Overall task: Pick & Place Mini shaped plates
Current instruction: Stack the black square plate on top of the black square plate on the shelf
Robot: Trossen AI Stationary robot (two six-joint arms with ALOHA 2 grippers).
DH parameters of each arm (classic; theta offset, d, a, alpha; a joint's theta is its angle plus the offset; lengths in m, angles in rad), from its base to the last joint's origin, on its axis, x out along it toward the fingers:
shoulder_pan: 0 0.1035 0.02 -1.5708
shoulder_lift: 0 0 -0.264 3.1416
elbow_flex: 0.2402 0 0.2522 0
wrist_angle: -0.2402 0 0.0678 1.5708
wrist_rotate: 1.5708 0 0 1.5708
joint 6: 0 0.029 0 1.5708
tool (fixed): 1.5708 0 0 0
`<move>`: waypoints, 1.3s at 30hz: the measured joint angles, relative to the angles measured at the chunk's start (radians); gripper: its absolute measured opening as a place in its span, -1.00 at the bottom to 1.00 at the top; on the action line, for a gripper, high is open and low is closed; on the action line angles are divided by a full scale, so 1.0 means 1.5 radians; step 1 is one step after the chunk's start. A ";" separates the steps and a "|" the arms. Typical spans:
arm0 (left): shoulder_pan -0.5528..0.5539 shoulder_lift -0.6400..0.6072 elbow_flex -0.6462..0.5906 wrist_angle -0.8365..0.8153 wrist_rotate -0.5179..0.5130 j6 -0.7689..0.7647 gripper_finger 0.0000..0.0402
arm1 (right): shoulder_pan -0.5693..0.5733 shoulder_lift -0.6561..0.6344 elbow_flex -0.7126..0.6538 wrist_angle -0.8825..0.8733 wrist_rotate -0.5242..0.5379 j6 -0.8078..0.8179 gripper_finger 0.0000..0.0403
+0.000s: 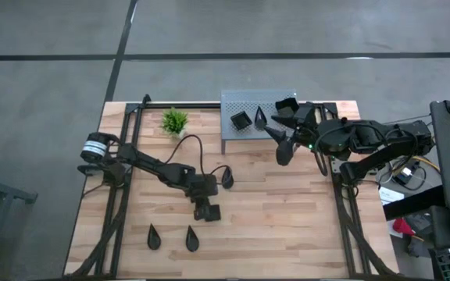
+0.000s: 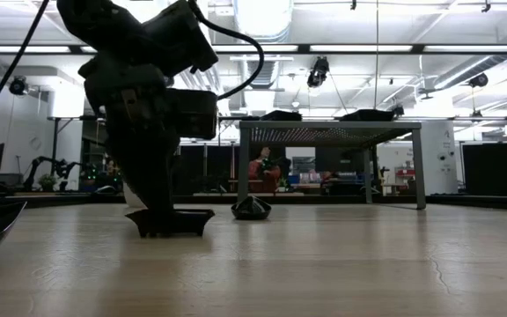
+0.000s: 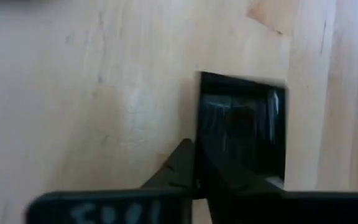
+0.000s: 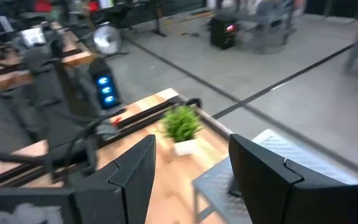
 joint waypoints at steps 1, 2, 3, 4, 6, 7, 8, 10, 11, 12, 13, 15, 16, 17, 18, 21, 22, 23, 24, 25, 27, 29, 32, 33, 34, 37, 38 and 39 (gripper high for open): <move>0.000 -0.001 0.000 0.001 0.002 -0.002 -0.95 | 0.000 0.000 0.000 -0.001 -0.015 0.006 0.00; 0.001 -0.001 0.001 0.001 0.005 -0.003 -0.97 | 0.000 0.000 0.000 -0.005 -0.023 0.009 0.00; 0.001 -0.002 0.002 0.002 0.006 -0.004 -0.97 | 0.000 0.001 0.000 -0.008 -0.025 0.010 0.00; 0.001 -0.002 0.002 0.004 0.005 -0.004 -0.97 | 0.001 0.001 0.000 -0.009 -0.027 0.011 0.00; 0.002 -0.002 0.002 0.003 0.006 -0.013 -0.99 | 0.005 0.001 -0.001 -0.019 -0.027 0.011 0.00; 0.003 -0.002 0.002 0.003 0.008 -0.021 -0.99 | 0.005 0.001 -0.001 -0.024 -0.027 0.012 0.00; 0.004 -0.003 0.002 0.002 0.012 -0.026 -0.99 | 0.005 0.002 -0.002 -0.028 -0.029 0.012 0.00; 0.004 -0.004 0.003 0.001 0.014 -0.034 -0.99 | 0.008 0.002 -0.002 -0.031 -0.044 0.012 0.00; 0.005 -0.004 0.004 0.001 0.014 -0.036 -0.99 | 0.008 0.002 -0.002 -0.033 -0.050 0.012 0.00; 0.005 -0.005 0.005 0.001 0.014 -0.040 -1.00 | 0.008 0.002 -0.002 -0.036 -0.057 0.012 0.00; 0.006 -0.007 0.007 0.000 0.013 -0.043 -1.00 | 0.009 0.002 -0.002 -0.040 -0.064 0.012 0.00; 0.008 -0.013 0.010 0.000 0.013 -0.051 -1.00 | 0.009 0.002 -0.002 -0.047 -0.081 0.012 0.00; 0.011 -0.015 0.012 0.000 0.013 -0.056 -1.00 | 0.009 0.002 -0.002 -0.052 -0.088 0.014 0.00; 0.014 -0.019 0.013 0.000 0.013 -0.059 -1.00 | 0.009 0.002 -0.002 -0.061 -0.093 0.021 0.00; 0.018 -0.024 0.014 0.000 0.012 -0.065 -1.00 | 0.009 0.002 -0.002 -0.074 -0.096 0.030 0.00; 0.034 -0.035 0.018 -0.003 0.012 -0.085 -1.00 | 0.009 0.002 -0.002 -0.116 -0.100 0.064 0.00; 0.041 -0.038 0.018 -0.006 0.012 -0.094 -1.00 | 0.010 0.002 -0.003 -0.128 -0.102 0.073 0.00; 0.048 -0.042 0.019 -0.007 0.012 -0.105 -1.00 | 0.011 0.002 -0.003 -0.138 -0.107 0.081 0.00; 0.054 -0.046 0.021 -0.006 0.012 -0.114 -1.00 | 0.011 0.002 -0.003 -0.146 -0.112 0.085 0.00; 0.061 -0.051 0.023 -0.006 0.012 -0.122 -1.00 | 0.012 0.002 -0.003 -0.152 -0.116 0.090 0.00; 0.072 -0.064 0.028 -0.005 0.012 -0.134 -1.00 | 0.014 0.002 -0.003 -0.155 -0.129 0.095 0.00; 0.082 -0.078 0.033 -0.007 0.012 -0.146 -1.00 | 0.014 0.002 -0.003 -0.157 -0.139 0.095 0.00; 0.102 -0.098 0.048 -0.004 0.010 -0.175 -1.00 | 0.014 0.002 -0.003 -0.166 -0.144 0.096 0.00; 0.110 -0.104 0.053 -0.006 0.006 -0.196 -1.00 | 0.014 0.002 -0.003 -0.167 -0.144 0.098 0.00; 0.119 -0.106 0.060 -0.005 -0.001 -0.222 -1.00 | 0.014 0.002 -0.003 -0.167 -0.144 0.098 0.00; 0.150 -0.112 0.076 -0.009 -0.012 -0.317 -1.00 | 0.014 0.002 -0.004 -0.167 -0.144 0.101 0.00; 0.159 -0.114 0.083 -0.004 -0.013 -0.335 -1.00 | 0.014 0.002 -0.004 -0.167 -0.144 0.104 0.00; 0.167 -0.116 0.090 0.001 -0.016 -0.342 -1.00 | 0.015 0.002 -0.004 -0.169 -0.145 0.108 0.00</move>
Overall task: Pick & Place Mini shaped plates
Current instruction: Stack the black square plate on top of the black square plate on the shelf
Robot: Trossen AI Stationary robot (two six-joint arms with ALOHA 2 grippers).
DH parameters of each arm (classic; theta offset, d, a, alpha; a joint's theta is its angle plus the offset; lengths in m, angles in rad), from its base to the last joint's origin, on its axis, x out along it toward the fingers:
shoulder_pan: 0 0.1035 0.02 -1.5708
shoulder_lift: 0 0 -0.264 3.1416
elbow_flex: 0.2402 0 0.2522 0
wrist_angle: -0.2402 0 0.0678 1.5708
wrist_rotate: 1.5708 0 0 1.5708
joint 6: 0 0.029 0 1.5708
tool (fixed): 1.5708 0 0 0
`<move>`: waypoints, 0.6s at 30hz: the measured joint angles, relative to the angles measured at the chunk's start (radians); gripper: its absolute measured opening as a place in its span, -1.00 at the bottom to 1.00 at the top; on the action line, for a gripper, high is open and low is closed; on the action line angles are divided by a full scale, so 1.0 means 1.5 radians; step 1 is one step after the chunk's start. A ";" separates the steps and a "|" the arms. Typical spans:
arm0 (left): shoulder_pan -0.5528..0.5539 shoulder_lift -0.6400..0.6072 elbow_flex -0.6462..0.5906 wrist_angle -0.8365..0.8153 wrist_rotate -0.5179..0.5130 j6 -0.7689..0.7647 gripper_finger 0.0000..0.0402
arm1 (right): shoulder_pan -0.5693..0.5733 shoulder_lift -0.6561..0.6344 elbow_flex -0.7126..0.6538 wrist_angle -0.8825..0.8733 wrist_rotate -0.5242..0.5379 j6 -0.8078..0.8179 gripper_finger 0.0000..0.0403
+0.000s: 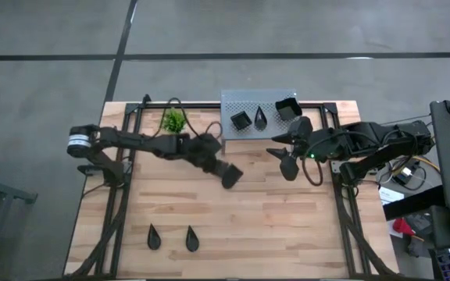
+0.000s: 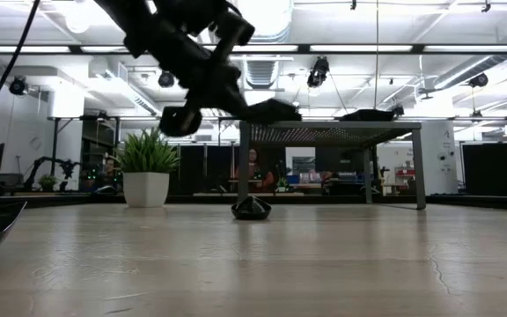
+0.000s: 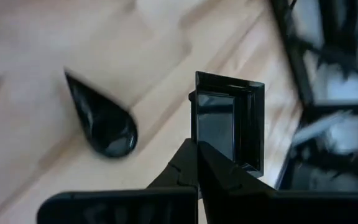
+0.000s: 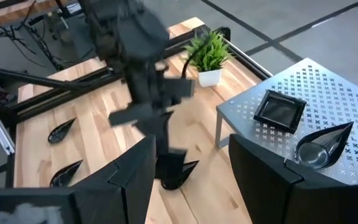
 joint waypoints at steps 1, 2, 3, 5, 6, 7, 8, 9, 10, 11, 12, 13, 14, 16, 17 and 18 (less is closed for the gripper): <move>0.008 -0.004 0.004 0.005 -0.003 -0.005 -1.00 | 0.000 0.000 0.000 -0.003 -0.002 0.004 0.00; 0.014 -0.007 0.008 0.015 -0.004 -0.009 -1.00 | 0.000 0.000 0.000 -0.010 -0.003 0.007 0.00; 0.021 -0.009 0.012 0.032 -0.005 -0.016 -1.00 | 0.000 0.000 0.000 -0.021 -0.004 0.011 0.00; 0.035 -0.013 0.017 0.058 -0.006 -0.034 -1.00 | 0.000 0.000 0.000 -0.042 -0.005 0.023 0.00; 0.041 -0.014 0.021 0.070 -0.009 -0.048 -1.00 | 0.000 0.000 0.000 -0.057 -0.006 0.027 0.00; 0.047 -0.015 0.024 0.087 -0.010 -0.064 -1.00 | 0.000 0.000 0.000 -0.071 -0.007 0.030 0.00; 0.053 -0.016 0.027 0.102 -0.011 -0.082 -1.00 | 0.000 0.000 0.000 -0.083 -0.007 0.034 0.00; 0.059 -0.017 0.030 0.114 -0.011 -0.100 -1.00 | 0.000 0.000 0.000 -0.094 -0.007 0.039 0.00; 0.066 -0.017 0.033 0.127 -0.011 -0.117 -1.00 | 0.000 0.000 0.000 -0.106 -0.007 0.041 0.00; 0.072 -0.017 0.036 0.145 -0.011 -0.130 -1.00 | 0.000 0.000 0.000 -0.115 -0.007 0.042 0.00; 0.078 -0.017 0.037 0.157 -0.012 -0.139 -1.00 | 0.000 0.000 0.000 -0.121 -0.007 0.042 0.00; 0.083 -0.017 0.039 0.170 -0.018 -0.150 -1.00 | 0.000 0.000 0.000 -0.128 -0.007 0.041 0.00; 0.088 -0.017 0.042 0.181 -0.029 -0.164 -1.00 | 0.000 0.000 0.000 -0.135 -0.007 0.041 0.00; 0.098 -0.017 0.048 0.187 -0.058 -0.190 -1.00 | 0.000 0.000 0.000 -0.137 -0.007 0.042 0.00; 0.103 -0.017 0.052 0.186 -0.072 -0.199 -1.00 | 0.000 0.000 0.000 -0.135 -0.007 0.043 0.00; 0.107 -0.017 0.055 0.186 -0.093 -0.210 -1.00 | 0.000 0.000 0.000 -0.134 -0.006 0.043 0.00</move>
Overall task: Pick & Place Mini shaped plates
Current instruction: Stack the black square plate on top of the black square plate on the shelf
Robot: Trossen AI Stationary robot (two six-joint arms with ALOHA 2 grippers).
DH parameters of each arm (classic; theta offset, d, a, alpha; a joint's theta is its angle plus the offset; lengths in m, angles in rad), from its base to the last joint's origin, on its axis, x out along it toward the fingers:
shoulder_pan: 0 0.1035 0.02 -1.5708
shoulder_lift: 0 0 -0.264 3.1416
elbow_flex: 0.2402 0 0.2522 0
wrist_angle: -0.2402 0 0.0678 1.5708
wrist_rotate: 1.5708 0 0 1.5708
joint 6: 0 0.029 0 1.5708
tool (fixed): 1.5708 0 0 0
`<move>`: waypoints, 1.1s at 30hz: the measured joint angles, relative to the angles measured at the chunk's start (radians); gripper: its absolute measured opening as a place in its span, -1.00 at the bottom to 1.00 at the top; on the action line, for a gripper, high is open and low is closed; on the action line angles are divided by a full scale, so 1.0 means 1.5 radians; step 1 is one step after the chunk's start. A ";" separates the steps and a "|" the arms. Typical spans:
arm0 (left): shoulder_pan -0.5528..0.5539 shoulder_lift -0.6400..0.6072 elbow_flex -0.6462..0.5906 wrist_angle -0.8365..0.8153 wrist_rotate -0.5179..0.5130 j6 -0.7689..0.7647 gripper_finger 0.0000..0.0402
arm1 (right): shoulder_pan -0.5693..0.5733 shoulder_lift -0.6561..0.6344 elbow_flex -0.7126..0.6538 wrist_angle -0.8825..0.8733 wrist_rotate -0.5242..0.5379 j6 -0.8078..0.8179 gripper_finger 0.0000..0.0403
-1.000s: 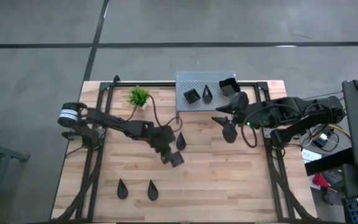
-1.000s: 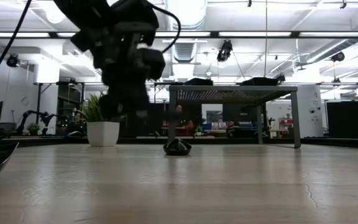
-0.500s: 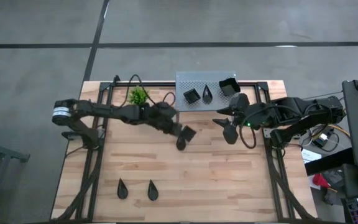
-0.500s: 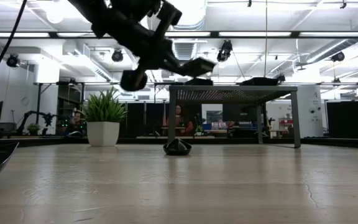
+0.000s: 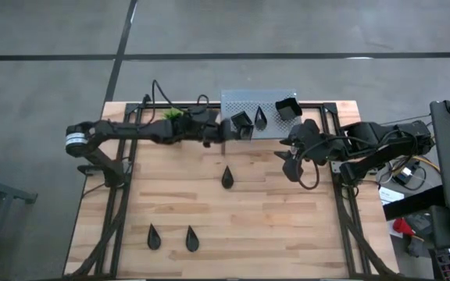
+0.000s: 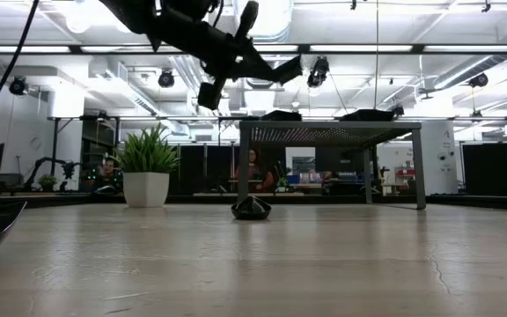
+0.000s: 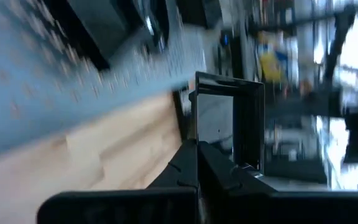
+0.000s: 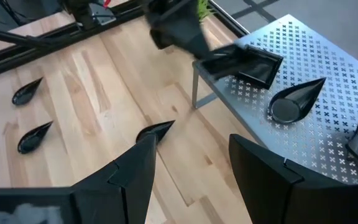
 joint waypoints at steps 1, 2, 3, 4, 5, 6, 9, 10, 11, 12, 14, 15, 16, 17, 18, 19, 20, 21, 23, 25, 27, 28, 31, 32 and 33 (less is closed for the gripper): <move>0.003 0.000 0.002 -0.001 -0.024 -0.013 -1.00 | 0.000 0.000 0.000 0.000 0.000 0.000 0.00; 0.006 0.000 0.005 -0.002 -0.052 -0.025 -1.00 | 0.000 0.000 0.000 -0.001 0.000 0.000 0.00; 0.009 0.000 0.008 -0.001 -0.076 -0.034 -1.00 | 0.000 0.000 0.000 -0.001 0.001 0.000 0.00; 0.011 0.000 0.010 0.000 -0.100 -0.044 -1.00 | 0.000 0.000 0.000 -0.001 0.001 0.000 0.00; 0.012 0.000 0.012 -0.001 -0.123 -0.056 -1.00 | 0.000 0.000 0.000 -0.001 0.002 0.000 0.00; 0.012 0.000 0.016 -0.004 -0.146 -0.070 -1.00 | 0.000 0.000 0.000 -0.001 0.002 0.000 0.00; 0.012 0.000 0.034 -0.035 -0.203 -0.110 -1.00 | 0.000 0.000 0.000 0.000 0.003 -0.007 0.00; 0.011 0.000 0.043 -0.054 -0.217 -0.117 -1.00 | 0.000 0.000 -0.001 -0.001 0.003 -0.017 0.00; 0.010 0.001 0.054 -0.078 -0.227 -0.124 -1.00 | 0.000 0.001 -0.001 -0.001 0.003 -0.023 0.00; 0.009 0.002 0.066 -0.111 -0.232 -0.132 -1.00 | 0.000 0.001 -0.001 -0.001 0.004 -0.029 0.00; 0.007 0.008 0.093 -0.174 -0.244 -0.150 -1.00 | 0.000 0.001 -0.002 -0.001 0.007 -0.036 0.00; 0.007 0.012 0.108 -0.202 -0.252 -0.159 -1.00 | 0.000 0.001 -0.002 -0.001 0.008 -0.037 0.00; 0.007 0.018 0.122 -0.223 -0.260 -0.165 -1.00 | 0.000 0.001 -0.002 -0.001 0.008 -0.039 0.00; 0.007 0.024 0.136 -0.234 -0.264 -0.166 -1.00 | 0.000 0.001 -0.002 -0.001 0.008 -0.041 0.00; 0.008 0.030 0.149 -0.239 -0.264 -0.164 -1.00 | 0.000 0.001 -0.003 -0.001 0.008 -0.047 0.00; 0.009 0.036 0.160 -0.245 -0.267 -0.163 -1.00 | 0.000 0.001 -0.003 -0.001 0.008 -0.054 0.00; 0.009 0.042 0.170 -0.251 -0.271 -0.163 -1.00 | 0.000 0.001 -0.003 -0.001 0.008 -0.060 0.00; 0.009 0.051 0.180 -0.252 -0.274 -0.164 -1.00 | 0.000 0.001 -0.003 -0.001 0.009 -0.066 0.00; 0.009 0.068 0.193 -0.258 -0.275 -0.181 -1.00 | 0.000 0.001 -0.004 -0.001 0.009 -0.075 0.00; 0.006 0.084 0.198 -0.264 -0.275 -0.225 -1.00 | 0.000 0.001 -0.004 -0.001 0.009 -0.086 0.00; 0.000 0.096 0.199 -0.262 -0.275 -0.253 -1.00 | 0.000 0.001 -0.004 -0.001 0.009 -0.094 0.00; -0.005 0.100 0.201 -0.261 -0.275 -0.254 -1.00 | 0.000 0.001 -0.005 -0.001 0.009 -0.094 0.00; -0.013 0.101 0.201 -0.262 -0.294 -0.274 -1.00 | 0.000 0.001 -0.005 -0.017 0.009 -0.096 0.00; -0.015 0.101 0.201 -0.262 -0.306 -0.278 -1.00 | 0.000 0.000 -0.005 -0.025 0.009 -0.097 0.00; -0.014 0.100 0.201 -0.262 -0.317 -0.279 -1.00 | 0.000 0.000 -0.006 -0.034 0.010 -0.100 0.00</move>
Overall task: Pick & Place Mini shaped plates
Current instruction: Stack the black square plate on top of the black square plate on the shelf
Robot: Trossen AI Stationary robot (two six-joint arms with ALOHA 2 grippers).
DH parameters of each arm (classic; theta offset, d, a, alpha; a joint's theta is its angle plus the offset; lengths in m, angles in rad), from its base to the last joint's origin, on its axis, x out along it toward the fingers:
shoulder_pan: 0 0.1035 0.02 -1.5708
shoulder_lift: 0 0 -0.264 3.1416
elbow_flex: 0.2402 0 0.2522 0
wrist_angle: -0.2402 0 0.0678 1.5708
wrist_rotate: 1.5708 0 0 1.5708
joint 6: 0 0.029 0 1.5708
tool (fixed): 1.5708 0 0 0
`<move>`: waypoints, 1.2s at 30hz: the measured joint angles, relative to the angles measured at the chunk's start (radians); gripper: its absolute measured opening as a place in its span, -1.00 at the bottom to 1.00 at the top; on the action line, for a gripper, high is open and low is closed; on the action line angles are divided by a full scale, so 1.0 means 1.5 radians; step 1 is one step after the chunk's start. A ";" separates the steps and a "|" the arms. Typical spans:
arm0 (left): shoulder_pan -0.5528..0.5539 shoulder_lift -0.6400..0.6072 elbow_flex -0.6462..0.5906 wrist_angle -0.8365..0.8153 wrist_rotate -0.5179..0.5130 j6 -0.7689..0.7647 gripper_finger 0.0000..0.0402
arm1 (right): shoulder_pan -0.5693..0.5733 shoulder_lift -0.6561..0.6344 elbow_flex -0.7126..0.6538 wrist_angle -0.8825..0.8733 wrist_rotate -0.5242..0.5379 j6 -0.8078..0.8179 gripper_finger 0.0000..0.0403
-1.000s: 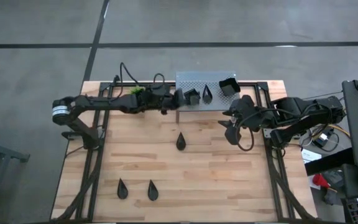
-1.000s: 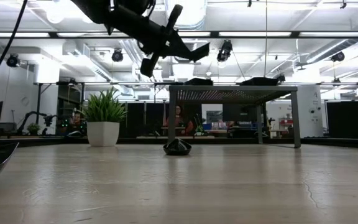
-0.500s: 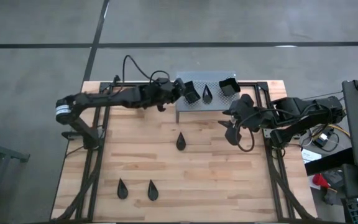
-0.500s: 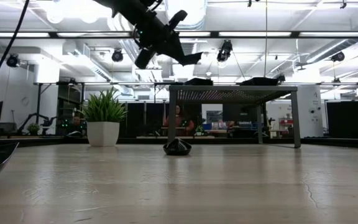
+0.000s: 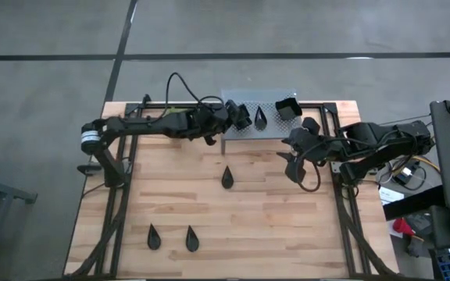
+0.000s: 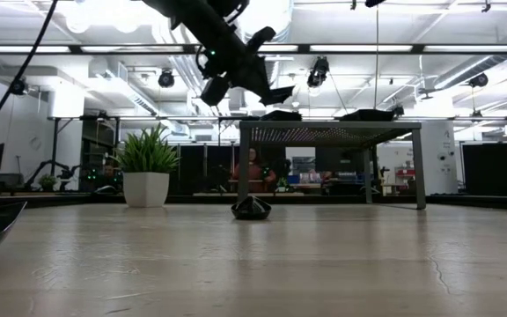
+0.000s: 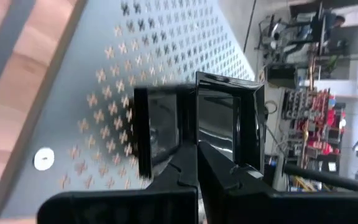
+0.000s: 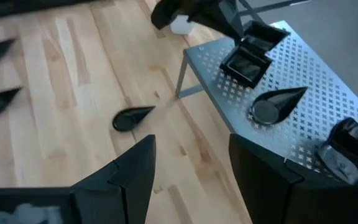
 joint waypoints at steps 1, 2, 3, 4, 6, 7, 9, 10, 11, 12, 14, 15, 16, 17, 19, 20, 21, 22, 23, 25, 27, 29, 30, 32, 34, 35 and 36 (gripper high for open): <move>0.001 0.000 0.000 0.000 -0.002 0.000 -1.00 | 0.000 0.000 0.000 -0.007 0.000 -0.004 0.00; 0.001 0.000 0.000 0.000 -0.002 -0.002 -1.00 | 0.000 0.000 -0.002 -0.008 0.002 -0.007 0.00; 0.002 0.000 0.000 0.000 -0.003 -0.005 -1.00 | 0.000 0.000 -0.004 -0.010 0.005 -0.008 0.00; 0.001 0.000 0.000 0.000 -0.004 -0.007 -1.00 | 0.000 0.000 -0.006 -0.011 0.010 -0.008 0.00; 0.001 0.002 0.000 0.001 -0.003 -0.009 -1.00 | 0.000 0.000 -0.008 -0.016 0.016 -0.008 0.00; 0.001 0.002 -0.002 0.001 -0.003 -0.012 -1.00 | 0.000 0.000 -0.009 -0.018 0.017 -0.010 0.00; -0.001 0.003 -0.005 -0.001 -0.001 -0.016 -1.00 | 0.000 0.000 -0.011 -0.018 0.018 -0.013 0.00; -0.002 0.003 -0.005 0.000 -0.001 -0.023 -1.00 | 0.000 0.000 -0.011 -0.019 0.018 -0.013 0.00; -0.002 0.003 -0.005 0.000 -0.005 -0.025 -1.00 | 0.000 0.000 -0.012 -0.021 0.017 -0.013 0.00; -0.003 0.003 -0.005 0.000 -0.012 -0.024 -1.00 | 0.000 0.000 -0.012 -0.022 0.017 -0.013 0.00; -0.004 0.003 -0.004 0.000 -0.015 -0.025 -1.00 | 0.000 0.000 -0.012 -0.022 0.017 -0.016 0.00; -0.004 0.003 -0.004 -0.001 -0.013 -0.028 -1.00 | 0.000 0.000 -0.012 -0.022 0.018 -0.021 0.00; -0.005 0.005 -0.004 0.000 -0.010 -0.030 -1.00 | 0.000 0.000 -0.012 -0.022 0.017 -0.027 0.00; -0.005 0.008 -0.004 0.001 -0.009 -0.035 -1.00 | 0.000 0.000 -0.013 -0.022 0.017 -0.034 0.00; -0.007 0.012 -0.004 0.000 -0.008 -0.041 -1.00 | 0.000 0.000 -0.014 -0.022 0.017 -0.041 0.00; -0.007 0.012 -0.005 0.000 -0.008 -0.041 -1.00 | 0.000 0.000 -0.015 -0.022 0.017 -0.042 0.00; -0.007 0.012 -0.005 0.000 -0.005 -0.041 -1.00 | 0.000 0.000 -0.017 -0.022 0.018 -0.041 0.00; -0.007 0.012 -0.005 0.001 -0.003 -0.042 -1.00 | 0.000 0.000 -0.018 -0.022 0.017 -0.041 0.00; -0.007 0.011 -0.005 0.002 -0.004 -0.042 -1.00 | 0.000 0.000 -0.020 -0.022 0.017 -0.042 0.00; -0.007 0.011 -0.005 0.001 -0.012 -0.040 -1.00 | 0.000 0.000 -0.021 -0.022 0.017 -0.042 0.00; -0.007 0.011 -0.005 0.002 -0.005 -0.035 -1.00 | 0.000 0.000 -0.024 -0.022 0.017 -0.043 0.00; -0.007 0.013 -0.005 0.011 0.004 -0.037 -0.99 | 0.000 0.000 -0.027 -0.022 0.017 -0.044 0.00; -0.007 0.015 -0.005 0.015 0.009 -0.040 -0.98 | 0.000 0.000 -0.028 -0.022 0.017 -0.044 0.00; -0.007 0.020 -0.005 0.013 0.013 -0.046 -0.96 | 0.000 0.000 -0.029 -0.022 0.017 -0.045 0.00; -0.007 0.026 -0.005 0.021 0.015 -0.041 -0.93 | 0.000 0.000 -0.031 -0.022 0.017 -0.045 0.00; -0.007 0.026 -0.005 0.024 0.020 -0.041 -0.93 | 0.000 0.000 -0.032 -0.022 0.017 -0.045 0.00; -0.007 0.028 -0.005 0.025 0.022 -0.044 -0.92 | 0.000 0.000 -0.032 -0.022 0.017 -0.045 0.00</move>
